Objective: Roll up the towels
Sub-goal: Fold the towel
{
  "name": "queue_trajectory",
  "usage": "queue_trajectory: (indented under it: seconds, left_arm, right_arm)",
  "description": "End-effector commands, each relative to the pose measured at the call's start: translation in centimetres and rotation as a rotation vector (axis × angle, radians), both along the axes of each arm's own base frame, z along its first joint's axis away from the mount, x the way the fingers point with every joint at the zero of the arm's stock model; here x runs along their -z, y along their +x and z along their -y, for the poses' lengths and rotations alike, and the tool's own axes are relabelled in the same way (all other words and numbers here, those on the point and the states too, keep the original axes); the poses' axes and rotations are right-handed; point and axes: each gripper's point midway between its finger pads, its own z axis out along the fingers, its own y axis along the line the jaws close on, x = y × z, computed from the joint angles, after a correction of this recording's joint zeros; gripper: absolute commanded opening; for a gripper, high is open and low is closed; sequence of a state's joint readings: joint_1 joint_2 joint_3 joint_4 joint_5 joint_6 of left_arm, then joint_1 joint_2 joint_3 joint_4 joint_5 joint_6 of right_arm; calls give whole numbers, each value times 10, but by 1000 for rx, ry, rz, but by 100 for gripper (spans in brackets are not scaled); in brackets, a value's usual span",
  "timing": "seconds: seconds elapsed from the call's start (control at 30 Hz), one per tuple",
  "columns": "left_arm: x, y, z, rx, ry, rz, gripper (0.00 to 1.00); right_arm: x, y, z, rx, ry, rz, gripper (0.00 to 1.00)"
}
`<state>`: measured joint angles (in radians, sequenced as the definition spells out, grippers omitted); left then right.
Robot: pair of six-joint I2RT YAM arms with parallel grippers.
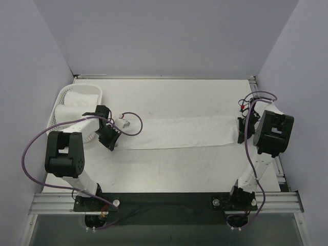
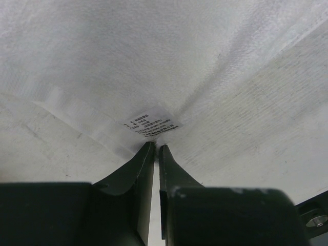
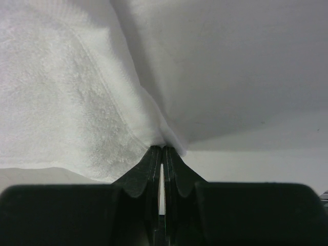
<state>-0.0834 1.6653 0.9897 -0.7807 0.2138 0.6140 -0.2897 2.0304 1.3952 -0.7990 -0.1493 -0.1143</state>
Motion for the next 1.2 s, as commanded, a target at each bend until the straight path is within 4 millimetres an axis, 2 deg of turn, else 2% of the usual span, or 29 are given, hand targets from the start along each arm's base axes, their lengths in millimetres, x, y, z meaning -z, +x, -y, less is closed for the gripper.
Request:
queue_trajectory:
  seconds: [0.0,0.23,0.4,0.57,0.7,0.83,1.17]
  left_arm:
    - [7,14,-17,12,60,34,15]
    - [-10,24,-25,41,96,103,10]
    - [-17,21,-25,64,95,105,9]
    - [-47,27,-14,60,40,152,10]
    - [-63,35,-13,69,36,197,10]
    - [-50,29,-13,77,34,151,10]
    - [-19,1,8,76,-22,44,15]
  right_arm:
    - [-3,0,46,-58,-200,-4,0]
    - [-1,-1,41,-55,-180,-3,0]
    - [-2,-2,41,-58,-177,-4,0]
    - [-2,-3,38,-59,-166,0,0]
    - [-2,-3,37,-56,-163,0,0]
    - [-3,-3,33,-59,-160,2,0]
    - [-4,-1,26,-53,-122,13,0]
